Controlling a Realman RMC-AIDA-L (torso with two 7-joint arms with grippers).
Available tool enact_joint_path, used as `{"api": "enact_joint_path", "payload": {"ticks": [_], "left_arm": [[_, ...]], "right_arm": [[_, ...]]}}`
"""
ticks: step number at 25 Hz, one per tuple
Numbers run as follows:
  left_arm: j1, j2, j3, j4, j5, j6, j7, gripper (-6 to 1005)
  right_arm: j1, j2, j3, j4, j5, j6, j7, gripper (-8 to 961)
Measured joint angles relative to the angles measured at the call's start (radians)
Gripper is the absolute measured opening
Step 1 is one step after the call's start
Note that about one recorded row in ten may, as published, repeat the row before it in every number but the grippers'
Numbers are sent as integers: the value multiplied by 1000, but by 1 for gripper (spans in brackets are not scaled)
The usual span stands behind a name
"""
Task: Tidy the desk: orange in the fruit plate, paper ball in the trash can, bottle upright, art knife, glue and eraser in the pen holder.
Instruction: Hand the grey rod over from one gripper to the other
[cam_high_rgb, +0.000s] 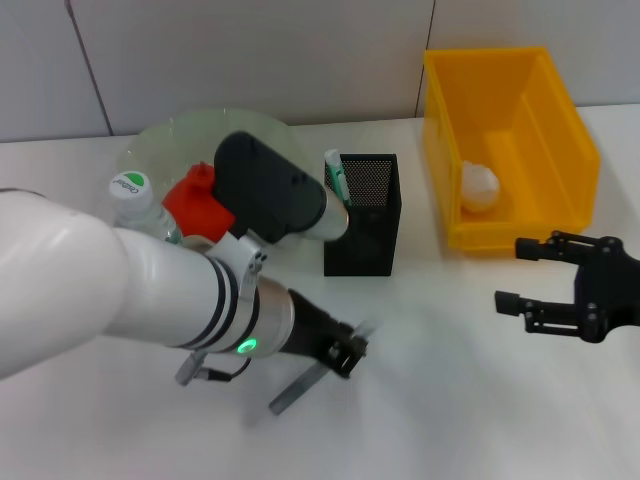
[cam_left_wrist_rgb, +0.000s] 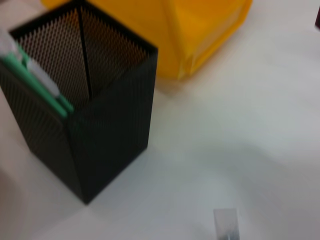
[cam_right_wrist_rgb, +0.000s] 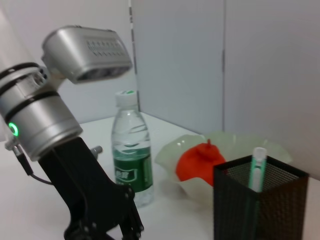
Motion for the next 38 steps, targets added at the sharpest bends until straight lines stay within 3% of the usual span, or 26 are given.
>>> {"api": "enact_joint_path", "payload": {"ticks": [6, 10, 16, 26, 28, 31, 33, 38], "left_arm": [[46, 2, -35, 159, -6, -40, 0, 158], [63, 4, -49, 197, -14, -59, 4, 156], [186, 6, -120, 309, -171, -238, 164, 154], [215, 5, -83, 214, -279, -505, 241, 152], [215, 5, -33, 166, -325, -634, 272, 152], [215, 4, -18, 151, -334, -675, 278, 153], [211, 3, 41, 100, -348, -826, 274, 153], [179, 1, 125, 36, -372, -1000, 248, 153]], "right_arm": [[-18, -2, 60, -2, -2, 0, -11, 775], [-24, -2, 64, -3, -4, 0, -12, 774], [-29, -2, 65, -5, -3, 0, -13, 774], [-29, 2, 65, -14, 0, 11, -13, 774], [-29, 2, 65, -15, 1, 12, -13, 774], [-29, 2, 65, -16, 1, 12, -13, 774], [-29, 2, 65, -18, 2, 12, -13, 774], [-29, 3, 65, -30, 2, 13, -13, 774]]}}
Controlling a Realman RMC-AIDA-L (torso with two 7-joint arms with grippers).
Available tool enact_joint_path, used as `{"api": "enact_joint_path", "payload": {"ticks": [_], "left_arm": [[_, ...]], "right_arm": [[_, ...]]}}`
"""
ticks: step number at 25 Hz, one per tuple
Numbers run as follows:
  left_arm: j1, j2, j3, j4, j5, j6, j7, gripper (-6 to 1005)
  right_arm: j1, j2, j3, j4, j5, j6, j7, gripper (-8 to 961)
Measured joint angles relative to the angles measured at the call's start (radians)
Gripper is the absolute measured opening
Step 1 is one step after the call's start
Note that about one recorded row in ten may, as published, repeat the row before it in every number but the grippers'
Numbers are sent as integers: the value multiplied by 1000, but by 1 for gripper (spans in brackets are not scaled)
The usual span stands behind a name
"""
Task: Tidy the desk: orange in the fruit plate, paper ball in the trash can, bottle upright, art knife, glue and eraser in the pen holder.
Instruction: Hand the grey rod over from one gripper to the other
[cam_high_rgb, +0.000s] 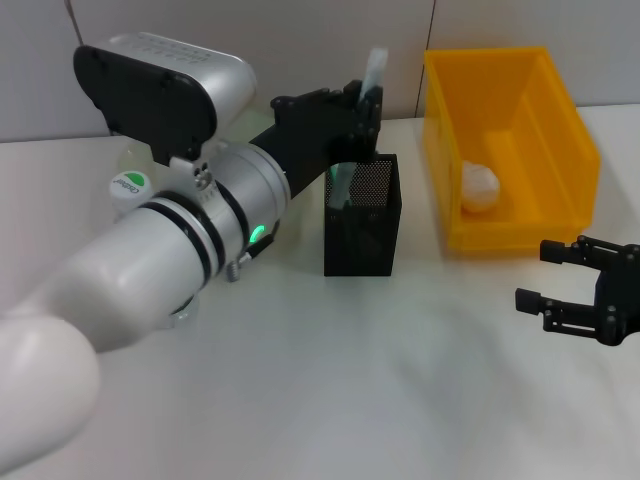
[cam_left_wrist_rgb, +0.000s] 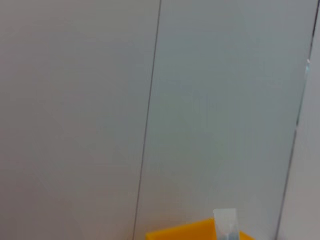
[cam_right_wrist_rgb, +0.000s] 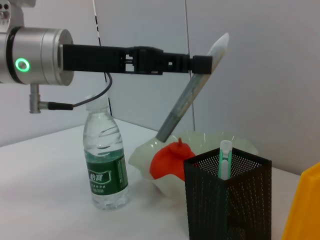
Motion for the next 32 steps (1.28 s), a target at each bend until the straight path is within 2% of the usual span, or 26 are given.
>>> {"api": "enact_joint_path", "payload": {"ticks": [4, 6, 10, 12, 15, 16, 23, 32], "left_arm": [[-9, 0, 16, -15, -2, -33, -19, 153], [-67, -1, 78, -98, -2, -152, -113, 153], [-87, -1, 101, -135, -1, -195, -152, 153], [-131, -1, 157, -202, 4, -307, -226, 152], [-142, -1, 174, -221, 4, -338, -244, 152], [-174, -1, 209, -280, 5, -416, -280, 152], [-192, -1, 233, -332, -3, -471, -286, 152], [-203, -1, 249, -380, -6, -495, -288, 152]], "right_arm": [[0, 0, 0, -3, 0, 2, -1, 775], [0, 0, 0, -4, 0, 2, -2, 775], [0, 1, 0, -6, 0, 7, -3, 775], [0, 2, 0, -8, 0, 10, -3, 775], [3, 2, 0, -13, -1, 10, -3, 775], [5, 2, 0, -15, -1, 10, -3, 775], [17, 2, 0, -25, -3, 13, -3, 774], [76, 2, -10, -64, -5, 32, -3, 774]]}}
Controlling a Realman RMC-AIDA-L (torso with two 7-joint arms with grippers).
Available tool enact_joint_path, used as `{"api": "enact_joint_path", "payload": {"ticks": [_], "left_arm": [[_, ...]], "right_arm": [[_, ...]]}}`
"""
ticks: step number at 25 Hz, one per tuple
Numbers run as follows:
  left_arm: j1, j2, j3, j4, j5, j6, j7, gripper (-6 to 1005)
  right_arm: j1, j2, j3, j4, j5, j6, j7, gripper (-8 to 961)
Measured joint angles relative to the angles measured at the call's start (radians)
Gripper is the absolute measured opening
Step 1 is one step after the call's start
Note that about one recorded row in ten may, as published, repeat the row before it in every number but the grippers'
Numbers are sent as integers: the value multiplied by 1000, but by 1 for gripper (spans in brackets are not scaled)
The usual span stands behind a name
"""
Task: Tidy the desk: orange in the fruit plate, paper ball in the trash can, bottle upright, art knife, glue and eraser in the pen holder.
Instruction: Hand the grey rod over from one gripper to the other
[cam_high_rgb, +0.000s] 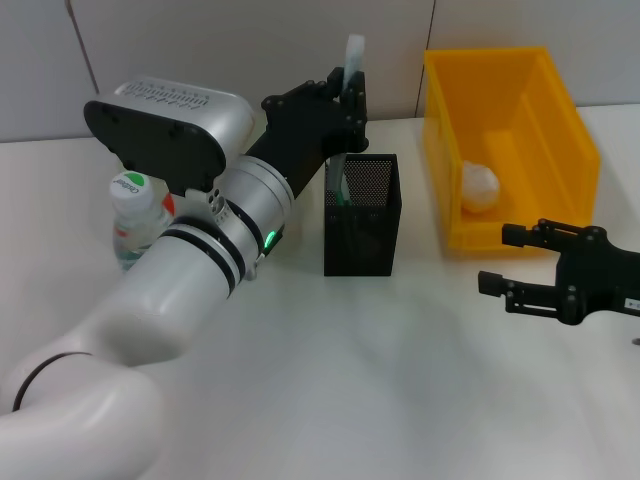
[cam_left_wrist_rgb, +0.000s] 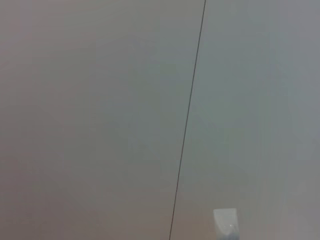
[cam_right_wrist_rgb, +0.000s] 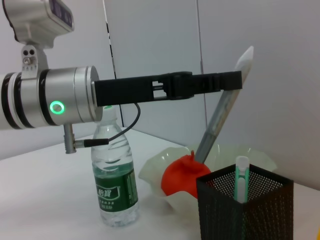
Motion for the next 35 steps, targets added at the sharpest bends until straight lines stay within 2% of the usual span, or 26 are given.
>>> {"api": "enact_joint_path", "payload": {"ticks": [14, 24, 35], "left_arm": [[6, 0, 31, -17, -17, -28, 0, 151], [7, 0, 92, 13, -28, -115, 0, 151], [12, 0, 111, 10, -27, -138, 0, 151]], "right_arm": [[25, 1, -2, -14, -2, 67, 0, 774], [39, 1, -2, -34, -2, 72, -5, 774], [43, 1, -2, -38, 0, 71, -6, 774]]}}
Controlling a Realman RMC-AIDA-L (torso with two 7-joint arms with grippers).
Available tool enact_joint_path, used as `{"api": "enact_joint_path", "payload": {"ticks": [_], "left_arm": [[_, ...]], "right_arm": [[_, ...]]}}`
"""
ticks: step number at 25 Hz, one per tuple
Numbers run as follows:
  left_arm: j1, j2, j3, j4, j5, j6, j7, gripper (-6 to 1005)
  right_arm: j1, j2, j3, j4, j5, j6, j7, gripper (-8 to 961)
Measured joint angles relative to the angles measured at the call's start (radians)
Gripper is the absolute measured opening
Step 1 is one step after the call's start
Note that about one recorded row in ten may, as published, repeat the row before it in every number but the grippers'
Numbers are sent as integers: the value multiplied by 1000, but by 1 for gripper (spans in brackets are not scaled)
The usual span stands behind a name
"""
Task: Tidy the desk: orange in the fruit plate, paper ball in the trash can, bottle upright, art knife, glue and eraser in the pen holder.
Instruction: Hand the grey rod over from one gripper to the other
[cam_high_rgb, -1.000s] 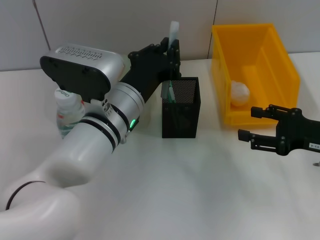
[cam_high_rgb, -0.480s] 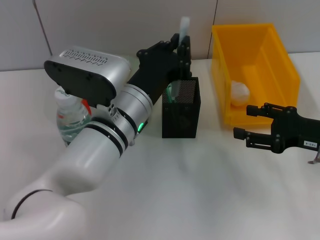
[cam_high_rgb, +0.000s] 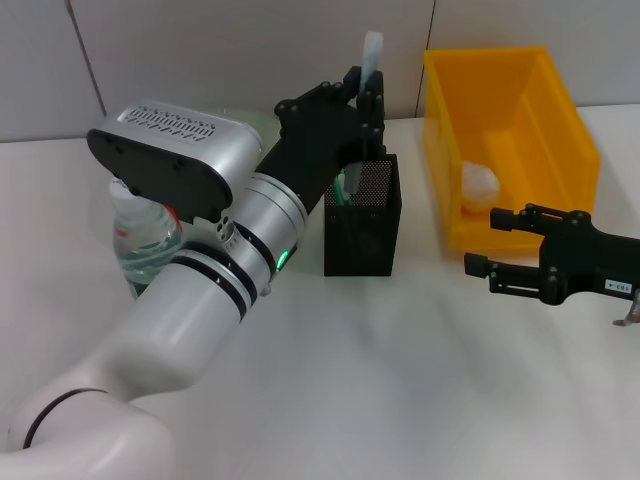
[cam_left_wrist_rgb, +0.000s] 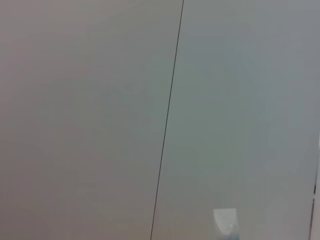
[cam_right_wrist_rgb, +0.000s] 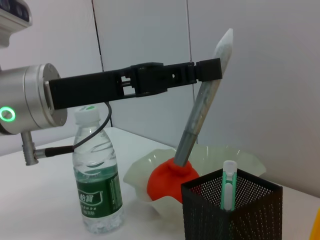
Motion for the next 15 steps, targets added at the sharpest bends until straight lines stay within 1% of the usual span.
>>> {"api": "enact_joint_path", "payload": {"ticks": [3, 6, 15], "left_arm": [[8, 0, 2, 5, 7, -14, 0, 151], [33, 0, 2, 17, 14, -46, 0, 151], [138, 4, 0, 68, 89, -114, 1, 150]], "right_arm": [[0, 0, 4, -1, 5, 0, 0, 774], [-6, 0, 11, 3, 17, 0, 0, 774], [-23, 0, 12, 12, 50, -2, -2, 775]]}}
